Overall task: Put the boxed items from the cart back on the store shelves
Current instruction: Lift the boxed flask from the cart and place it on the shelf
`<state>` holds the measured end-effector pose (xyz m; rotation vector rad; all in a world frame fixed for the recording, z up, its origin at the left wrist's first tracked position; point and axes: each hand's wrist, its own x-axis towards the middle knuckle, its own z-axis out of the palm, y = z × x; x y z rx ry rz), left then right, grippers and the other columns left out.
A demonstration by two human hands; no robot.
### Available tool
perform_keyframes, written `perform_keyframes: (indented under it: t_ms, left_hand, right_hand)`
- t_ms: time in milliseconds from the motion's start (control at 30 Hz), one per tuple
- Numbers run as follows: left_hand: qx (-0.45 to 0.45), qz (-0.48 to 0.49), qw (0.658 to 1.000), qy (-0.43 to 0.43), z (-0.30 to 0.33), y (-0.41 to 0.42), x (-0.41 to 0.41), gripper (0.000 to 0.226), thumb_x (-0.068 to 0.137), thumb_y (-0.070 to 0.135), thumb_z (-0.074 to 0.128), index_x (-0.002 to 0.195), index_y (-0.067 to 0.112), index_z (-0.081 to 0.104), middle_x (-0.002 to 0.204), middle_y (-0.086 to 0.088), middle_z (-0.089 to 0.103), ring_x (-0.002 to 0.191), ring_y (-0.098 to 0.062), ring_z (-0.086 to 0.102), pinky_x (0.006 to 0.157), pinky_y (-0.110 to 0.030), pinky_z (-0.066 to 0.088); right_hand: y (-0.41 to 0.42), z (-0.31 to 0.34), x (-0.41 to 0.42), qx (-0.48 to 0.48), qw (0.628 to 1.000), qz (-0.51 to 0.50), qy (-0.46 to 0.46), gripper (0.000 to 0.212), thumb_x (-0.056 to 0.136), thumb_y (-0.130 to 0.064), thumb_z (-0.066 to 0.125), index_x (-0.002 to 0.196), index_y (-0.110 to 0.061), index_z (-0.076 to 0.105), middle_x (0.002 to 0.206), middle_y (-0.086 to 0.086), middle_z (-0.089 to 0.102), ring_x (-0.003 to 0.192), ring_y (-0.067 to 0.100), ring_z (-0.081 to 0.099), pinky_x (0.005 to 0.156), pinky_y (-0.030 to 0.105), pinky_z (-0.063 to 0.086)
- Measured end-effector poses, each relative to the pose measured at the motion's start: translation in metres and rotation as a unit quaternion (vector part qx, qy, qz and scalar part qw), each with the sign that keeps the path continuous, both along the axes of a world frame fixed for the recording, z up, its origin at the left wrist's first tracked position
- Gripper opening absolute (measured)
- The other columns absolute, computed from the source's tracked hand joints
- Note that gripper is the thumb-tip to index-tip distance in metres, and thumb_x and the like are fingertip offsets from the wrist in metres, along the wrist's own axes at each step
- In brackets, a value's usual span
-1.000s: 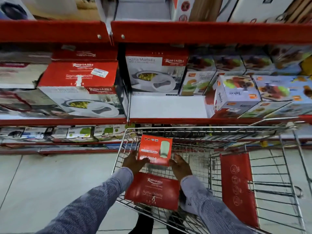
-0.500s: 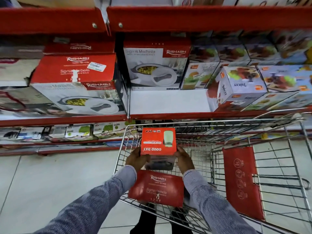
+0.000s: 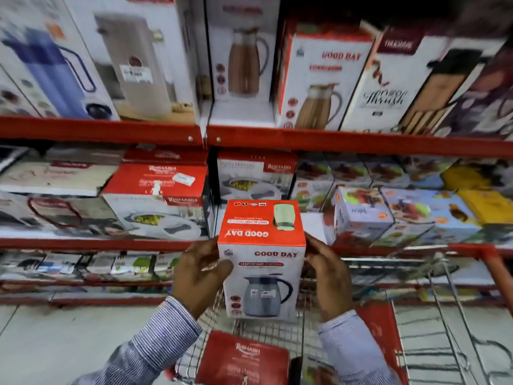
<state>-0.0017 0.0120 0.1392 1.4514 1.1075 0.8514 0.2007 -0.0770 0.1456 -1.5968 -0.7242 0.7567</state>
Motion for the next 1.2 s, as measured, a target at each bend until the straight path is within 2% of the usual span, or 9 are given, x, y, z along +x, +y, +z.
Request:
perform_keyframes:
  t_ms: [67,200,367,533,633,767,867,1000,1200]
  left_hand:
    - [0.066,0.006,0.998,-0.011,0.033,0.007,-0.001,0.039,0.056,0.028,0.071,0.093,0.043,0.072,0.099,0.002,0.075,0.087,-0.011,0.074,0.070,-0.027,0.061]
    - [0.173,0.005,0.985,0.000,0.086,0.027,-0.003,0.056,0.056,0.026,0.075,0.112,0.025,0.071,0.108,-0.006,0.067,0.095,-0.019,0.071,0.076,-0.039,0.063]
    - [0.294,0.041,0.955,-0.005,0.141,0.048,-0.002,0.045,0.058,0.033,0.070,0.102,0.042,0.067,0.098,0.014,0.063,0.090,-0.009,0.070,0.072,-0.024,0.061]
    - [0.377,0.061,0.924,0.010,0.177,0.070,0.000,0.058,0.070,0.007,0.080,0.102,0.050,0.060,0.105,0.008,0.064,0.094,-0.015,0.070,0.081,-0.032,0.061]
    - [0.384,0.049,0.922,-0.016,0.193,0.084,-0.001,0.054,0.073,0.000,0.078,0.109,0.038,0.065,0.107,0.003,0.064,0.098,-0.018,0.070,0.080,-0.036,0.063]
    - [0.398,0.056,0.915,-0.037,0.210,0.104,-0.004,0.052,0.075,-0.003,0.075,0.118,0.025,0.064,0.108,0.004,0.063,0.099,-0.008,0.069,0.077,-0.030,0.063]
    - [0.401,0.051,0.913,-0.051,0.216,0.115,-0.003,0.055,0.076,-0.003,0.074,0.118,0.032,0.065,0.110,0.001,0.062,0.101,-0.007,0.068,0.076,-0.030,0.063]
    - [0.405,0.042,0.910,-0.082,0.223,0.122,0.002,0.059,0.077,-0.006,0.073,0.110,0.043,0.063,0.108,0.001,0.062,0.103,-0.005,0.067,0.074,-0.021,0.060]
    - [0.411,0.036,0.907,-0.078,0.227,0.146,0.005,0.052,0.076,-0.006,0.075,0.123,0.012,0.066,0.105,-0.006,0.059,0.105,-0.015,0.066,0.077,-0.032,0.063]
  right_hand:
    - [0.004,0.031,0.003,0.047,0.998,0.014,-0.032,0.042,0.076,-0.023,0.050,0.113,-0.030,0.067,0.111,-0.016,0.070,0.101,-0.002,0.065,0.072,0.011,0.052]
    - [0.019,0.079,0.009,0.115,0.987,0.050,-0.099,0.050,0.079,-0.009,0.059,0.123,-0.032,0.061,0.125,-0.012,0.065,0.109,-0.001,0.062,0.082,0.025,0.058]
    - [0.045,0.132,0.013,0.161,0.967,0.078,-0.183,0.068,0.076,0.004,0.064,0.127,-0.041,0.054,0.123,-0.011,0.062,0.108,0.008,0.063,0.079,0.016,0.056]
    - [0.071,0.173,0.016,0.203,0.953,0.077,-0.212,0.073,0.063,-0.014,0.064,0.129,-0.045,0.053,0.131,-0.015,0.058,0.126,0.009,0.053,0.098,0.043,0.053]
    - [0.085,0.196,0.015,0.235,0.946,0.091,-0.205,0.073,0.070,0.004,0.065,0.122,-0.047,0.056,0.126,-0.013,0.061,0.114,0.004,0.062,0.090,0.030,0.057]
    - [0.104,0.220,0.018,0.253,0.938,0.098,-0.217,0.065,0.075,0.011,0.066,0.129,-0.023,0.058,0.124,-0.004,0.062,0.099,0.001,0.067,0.074,0.010,0.054]
    - [0.112,0.232,0.021,0.256,0.933,0.097,-0.232,0.065,0.075,0.010,0.067,0.131,-0.020,0.057,0.125,-0.008,0.061,0.102,-0.010,0.062,0.071,0.008,0.053]
    - [0.119,0.244,0.023,0.267,0.926,0.090,-0.252,0.066,0.076,0.006,0.067,0.132,-0.026,0.056,0.124,-0.011,0.060,0.114,0.000,0.058,0.076,0.017,0.057]
    - [0.132,0.258,0.025,0.240,0.930,0.081,-0.265,0.067,0.077,0.009,0.067,0.133,-0.025,0.055,0.119,-0.010,0.057,0.093,-0.032,0.046,0.065,-0.006,0.042]
